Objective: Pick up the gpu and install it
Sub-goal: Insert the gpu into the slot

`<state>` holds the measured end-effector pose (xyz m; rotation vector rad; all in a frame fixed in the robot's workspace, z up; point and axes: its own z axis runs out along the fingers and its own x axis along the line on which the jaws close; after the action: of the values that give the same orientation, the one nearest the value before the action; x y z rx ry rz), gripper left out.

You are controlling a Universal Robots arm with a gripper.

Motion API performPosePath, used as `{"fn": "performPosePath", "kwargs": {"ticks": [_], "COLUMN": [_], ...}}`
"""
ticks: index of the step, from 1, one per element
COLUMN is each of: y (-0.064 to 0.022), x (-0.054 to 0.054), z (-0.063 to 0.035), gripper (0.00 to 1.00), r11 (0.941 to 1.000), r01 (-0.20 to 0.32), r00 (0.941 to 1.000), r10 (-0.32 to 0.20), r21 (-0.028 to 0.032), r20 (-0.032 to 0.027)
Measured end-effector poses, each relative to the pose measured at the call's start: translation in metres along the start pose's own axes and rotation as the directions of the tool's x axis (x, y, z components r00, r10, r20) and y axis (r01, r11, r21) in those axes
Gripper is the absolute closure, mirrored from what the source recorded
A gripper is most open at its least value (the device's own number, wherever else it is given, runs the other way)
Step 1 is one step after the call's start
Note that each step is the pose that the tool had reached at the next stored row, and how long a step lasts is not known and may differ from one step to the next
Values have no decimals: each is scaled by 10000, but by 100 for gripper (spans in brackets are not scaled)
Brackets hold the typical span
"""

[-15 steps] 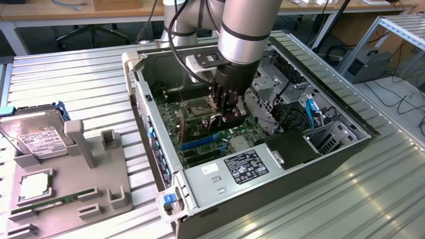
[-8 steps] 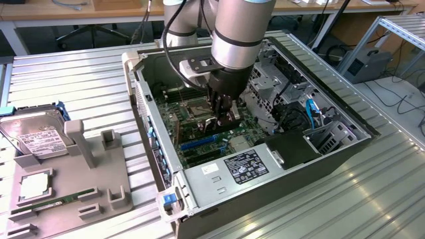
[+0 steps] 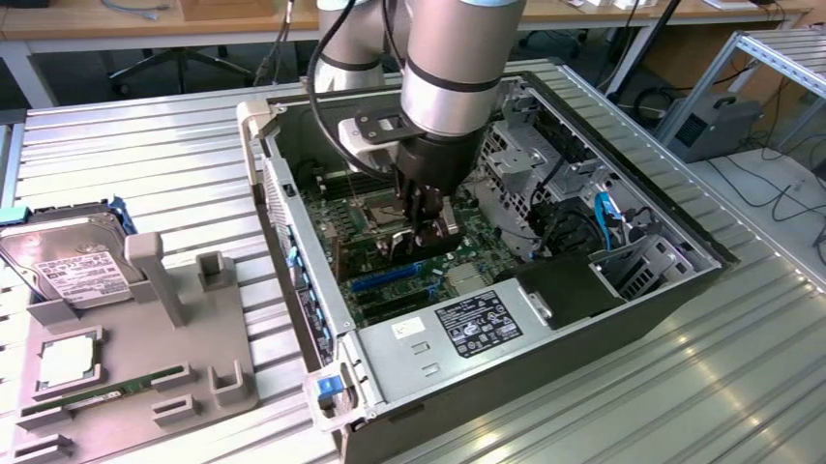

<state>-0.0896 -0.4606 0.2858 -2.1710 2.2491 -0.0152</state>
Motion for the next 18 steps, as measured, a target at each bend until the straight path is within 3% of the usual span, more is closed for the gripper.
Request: {"fn": "performPosePath", "kwargs": {"ticks": [18], "y": [101], "x": [-20], "z": [49], "gripper": [73], "r11": [10000], "r01": [0], "r00": [10000], "r10": [0], "r21": [0], "r20": [1]}}
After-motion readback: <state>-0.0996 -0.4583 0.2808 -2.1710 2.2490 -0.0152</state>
